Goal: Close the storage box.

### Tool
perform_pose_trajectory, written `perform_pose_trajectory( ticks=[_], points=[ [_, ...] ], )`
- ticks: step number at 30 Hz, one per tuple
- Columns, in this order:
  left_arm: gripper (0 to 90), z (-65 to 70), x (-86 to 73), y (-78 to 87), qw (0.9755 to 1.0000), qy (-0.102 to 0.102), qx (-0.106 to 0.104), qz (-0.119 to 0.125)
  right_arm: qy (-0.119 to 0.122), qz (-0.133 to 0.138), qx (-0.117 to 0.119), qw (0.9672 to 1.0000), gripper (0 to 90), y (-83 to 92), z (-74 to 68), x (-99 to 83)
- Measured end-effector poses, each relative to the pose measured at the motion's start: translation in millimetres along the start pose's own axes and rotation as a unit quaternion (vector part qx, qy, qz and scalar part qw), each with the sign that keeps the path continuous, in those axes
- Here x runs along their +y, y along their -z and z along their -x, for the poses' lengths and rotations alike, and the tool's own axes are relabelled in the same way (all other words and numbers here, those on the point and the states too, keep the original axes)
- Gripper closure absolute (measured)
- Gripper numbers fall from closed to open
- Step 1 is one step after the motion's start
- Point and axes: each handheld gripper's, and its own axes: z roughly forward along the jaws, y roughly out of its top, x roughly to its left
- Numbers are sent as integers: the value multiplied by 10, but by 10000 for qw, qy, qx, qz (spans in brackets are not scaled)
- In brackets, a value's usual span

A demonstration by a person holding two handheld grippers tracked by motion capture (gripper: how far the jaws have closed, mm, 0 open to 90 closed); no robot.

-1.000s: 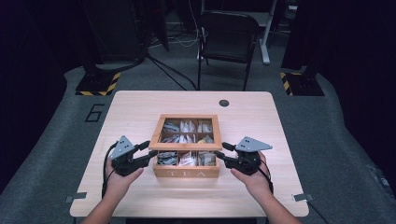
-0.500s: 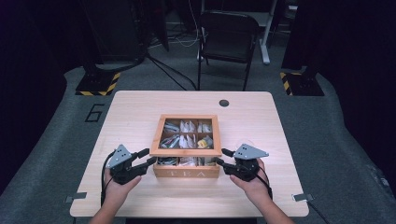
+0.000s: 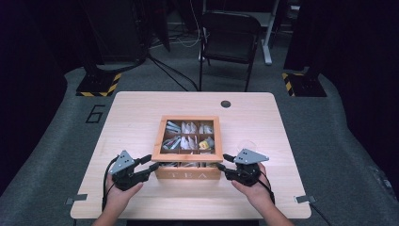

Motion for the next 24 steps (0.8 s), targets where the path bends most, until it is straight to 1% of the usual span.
perform_pose_trajectory(
  ticks=[1,2,3,4,5,8,9,11,12,13,14,15,17,18,19,24],
  points=[
    [544,0,-5,-2,10000,10,-12,-12,-1,-20,0,10000,556,-2,-5,-5],
    [544,7,-14,-6,10000,14,8,33,2,-48,9,10000,556,-3,-7,-9],
    [543,13,-14,6,10000,22,-71,10,-21,-62,5,10000,555,-6,-7,-10],
    [541,19,-14,12,10000,18,-50,48,-5,-77,25,10000,555,-10,-1,-9],
    [545,23,-13,17,9999,54,-53,143,3,-113,21,9999,554,-13,-3,-10],
    [546,8,-13,27,9999,105,-83,50,104,-306,-1,9995,551,-42,-18,-33],
    [547,9,-19,21,9999,116,-59,38,121,-387,6,9992,551,-55,-24,-43],
    [547,6,-28,13,9998,159,-79,7,104,-435,-10,9990,551,-60,-30,-55],
    [547,7,-26,12,9999,150,-70,1,55,-453,19,9990,541,-56,-34,-58],
    [547,5,-23,14,9999,158,-67,2,64,-410,65,9991,544,-44,-30,-56],
    [547,7,-25,10,9998,166,-46,49,-36,-176,110,9998,544,9,-21,-32],
    [547,5,-24,10,9998,163,-30,73,-74,-140,103,9998,545,26,-17,-23],
    [546,-6,-19,20,9998,186,-50,26,-154,-62,81,9998,544,64,0,-2],
    [546,-12,-18,19,9998,197,-36,22,-144,-33,70,9999,543,65,15,-3],
    [546,-9,-22,7,9997,246,11,87,-208,-51,70,9997,543,65,20,-8],
    [544,-35,-22,16,9997,235,21,26,-105,-96,74,9999,539,25,31,-24]
  ],
)
